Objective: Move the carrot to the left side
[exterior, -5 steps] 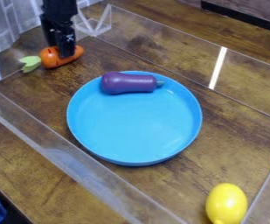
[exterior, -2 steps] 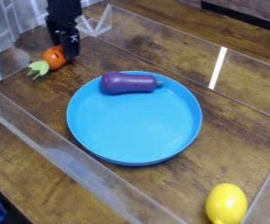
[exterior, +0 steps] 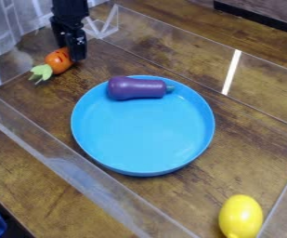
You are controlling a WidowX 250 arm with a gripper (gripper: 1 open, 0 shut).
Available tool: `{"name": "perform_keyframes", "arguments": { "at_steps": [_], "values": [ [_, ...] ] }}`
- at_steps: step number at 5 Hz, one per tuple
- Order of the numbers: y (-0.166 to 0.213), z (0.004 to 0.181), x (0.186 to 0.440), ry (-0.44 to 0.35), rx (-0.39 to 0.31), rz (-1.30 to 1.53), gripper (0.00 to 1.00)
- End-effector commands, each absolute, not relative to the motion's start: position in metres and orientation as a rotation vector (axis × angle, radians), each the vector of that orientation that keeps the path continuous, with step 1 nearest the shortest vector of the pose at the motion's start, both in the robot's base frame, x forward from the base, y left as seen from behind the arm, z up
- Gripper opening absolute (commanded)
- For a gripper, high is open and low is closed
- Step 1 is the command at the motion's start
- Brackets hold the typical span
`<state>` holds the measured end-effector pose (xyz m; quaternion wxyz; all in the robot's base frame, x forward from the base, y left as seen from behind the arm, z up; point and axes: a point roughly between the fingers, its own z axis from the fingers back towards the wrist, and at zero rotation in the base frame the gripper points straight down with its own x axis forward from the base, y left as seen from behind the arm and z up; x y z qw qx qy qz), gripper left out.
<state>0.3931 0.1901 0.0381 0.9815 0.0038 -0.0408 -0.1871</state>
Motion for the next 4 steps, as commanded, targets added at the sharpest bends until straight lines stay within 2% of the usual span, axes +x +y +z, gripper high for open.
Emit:
{"name": "perform_keyframes", "arguments": {
  "at_steps": [1,4],
  "values": [
    [0.203,0.059,0.390,-0.129,0.047,-0.348,1.00],
    [0.203,0.070,0.381,-0.145,0.038,-0.327,1.00]
  ]
}}
